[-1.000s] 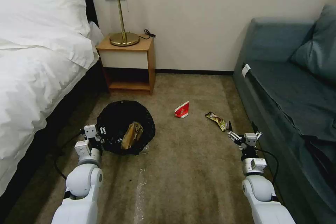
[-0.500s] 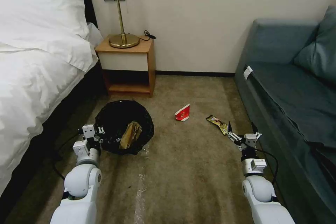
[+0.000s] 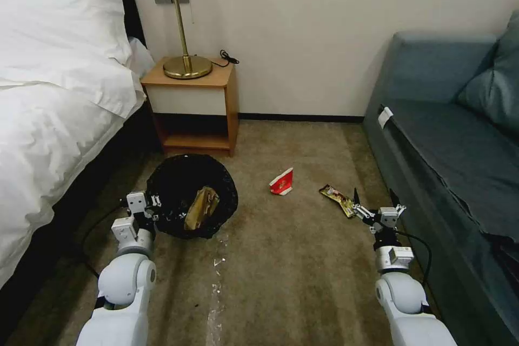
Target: Pick up the trash bin, then pick up the garbage on the floor and place it into the trash bin.
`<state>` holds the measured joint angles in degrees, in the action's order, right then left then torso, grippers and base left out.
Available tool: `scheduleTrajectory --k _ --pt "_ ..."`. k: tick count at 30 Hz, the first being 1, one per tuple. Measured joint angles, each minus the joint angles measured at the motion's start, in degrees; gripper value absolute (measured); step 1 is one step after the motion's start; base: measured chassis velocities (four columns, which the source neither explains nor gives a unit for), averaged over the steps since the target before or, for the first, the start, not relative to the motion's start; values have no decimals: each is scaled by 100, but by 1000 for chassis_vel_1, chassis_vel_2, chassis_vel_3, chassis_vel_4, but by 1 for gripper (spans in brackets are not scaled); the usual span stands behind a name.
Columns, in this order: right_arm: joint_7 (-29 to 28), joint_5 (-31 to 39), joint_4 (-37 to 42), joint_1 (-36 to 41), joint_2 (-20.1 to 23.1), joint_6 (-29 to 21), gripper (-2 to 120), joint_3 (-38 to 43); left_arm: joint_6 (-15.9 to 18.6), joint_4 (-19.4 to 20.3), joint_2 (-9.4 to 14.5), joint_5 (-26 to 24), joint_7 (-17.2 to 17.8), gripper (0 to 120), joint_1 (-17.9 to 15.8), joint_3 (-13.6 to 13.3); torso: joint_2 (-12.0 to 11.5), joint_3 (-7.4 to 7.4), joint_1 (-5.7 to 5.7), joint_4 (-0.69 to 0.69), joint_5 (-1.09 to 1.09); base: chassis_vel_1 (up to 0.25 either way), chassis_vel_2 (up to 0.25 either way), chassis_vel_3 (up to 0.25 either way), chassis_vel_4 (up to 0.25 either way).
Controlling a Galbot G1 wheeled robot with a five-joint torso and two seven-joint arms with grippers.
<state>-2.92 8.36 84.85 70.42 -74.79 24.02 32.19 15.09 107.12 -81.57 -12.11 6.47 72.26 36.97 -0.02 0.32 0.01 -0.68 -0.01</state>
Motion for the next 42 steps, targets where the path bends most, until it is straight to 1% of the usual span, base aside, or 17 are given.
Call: scheduleTrajectory --k 15,18,23,27,42 --pt "3 -11 16 -70 -3 -22 100 -6 -3 38 36 -8 -40 4 16 40 0 0 0 -1 0 -85 77 82 -76" --pt "4 -8 12 -129 -8 -27 100 14 -7 37 23 -7 -44 4 30 40 0 0 0 -2 1 -77 100 67 -64" --pt "8 -8 0 -187 20 -47 100 11 -24 13 -26 23 -53 4 57 19 0 0 0 0 0 -71 92 78 -76" --pt "10 -7 -3 -185 16 -48 100 16 -27 12 -26 23 -62 4 54 26 0 0 0 -2 0 -83 78 80 -97" --pt "32 -28 -61 -169 52 -51 100 -11 -47 32 -27 21 -70 4 107 72 0 0 0 -1 0 -71 64 78 -70"
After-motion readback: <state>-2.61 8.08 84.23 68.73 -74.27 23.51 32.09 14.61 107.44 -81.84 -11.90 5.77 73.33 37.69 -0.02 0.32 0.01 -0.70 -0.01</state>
